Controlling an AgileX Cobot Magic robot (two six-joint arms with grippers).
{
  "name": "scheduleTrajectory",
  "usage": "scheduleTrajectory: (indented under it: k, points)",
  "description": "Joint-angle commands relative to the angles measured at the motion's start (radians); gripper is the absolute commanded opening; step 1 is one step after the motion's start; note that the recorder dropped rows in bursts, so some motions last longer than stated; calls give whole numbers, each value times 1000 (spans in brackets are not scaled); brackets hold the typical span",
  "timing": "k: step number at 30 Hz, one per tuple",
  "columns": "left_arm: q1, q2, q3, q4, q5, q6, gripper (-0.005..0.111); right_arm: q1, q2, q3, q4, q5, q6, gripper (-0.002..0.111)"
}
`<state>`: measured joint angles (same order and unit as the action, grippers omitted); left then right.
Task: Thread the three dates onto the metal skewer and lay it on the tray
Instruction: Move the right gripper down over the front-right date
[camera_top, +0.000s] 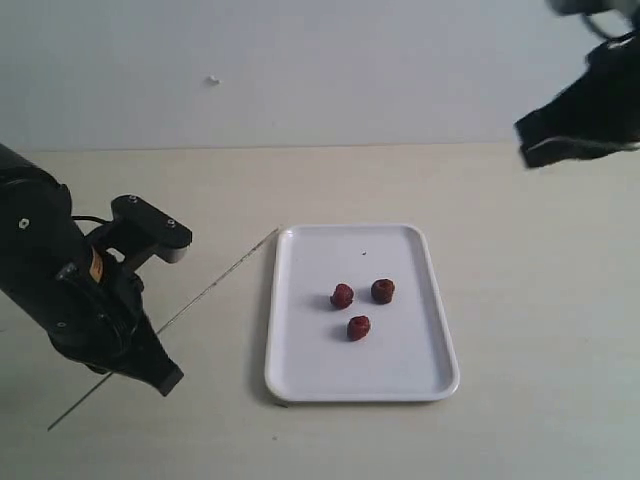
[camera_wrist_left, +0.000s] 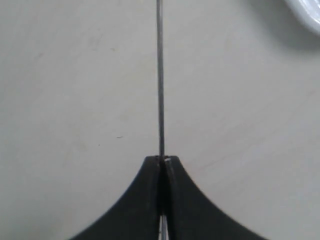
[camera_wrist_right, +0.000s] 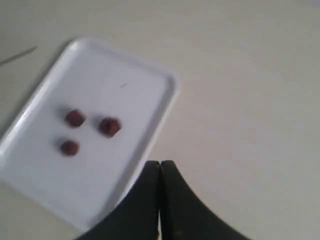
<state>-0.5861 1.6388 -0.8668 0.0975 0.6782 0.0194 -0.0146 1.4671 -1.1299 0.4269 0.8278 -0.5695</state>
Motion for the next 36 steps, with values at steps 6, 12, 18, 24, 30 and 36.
scheduleTrajectory:
  k: [6,12,18,24,30,36]
  points:
    - [3,-11,3,-10,52,-1,0,227,392,-301,-308,158,-158,20]
    - [3,-11,56,-23,35,-12,0,253,470,-383,-330,173,-248,39]
    - [3,-13,64,-28,43,-25,0,259,539,-387,-288,147,-269,52]
    - [3,-30,64,-28,42,-19,0,281,618,-404,-311,172,-266,52]
    - [3,-52,64,-28,9,-19,0,300,657,-475,-311,179,-226,52]
    - [3,-52,64,-28,7,-19,0,300,706,-513,-273,239,-222,52]
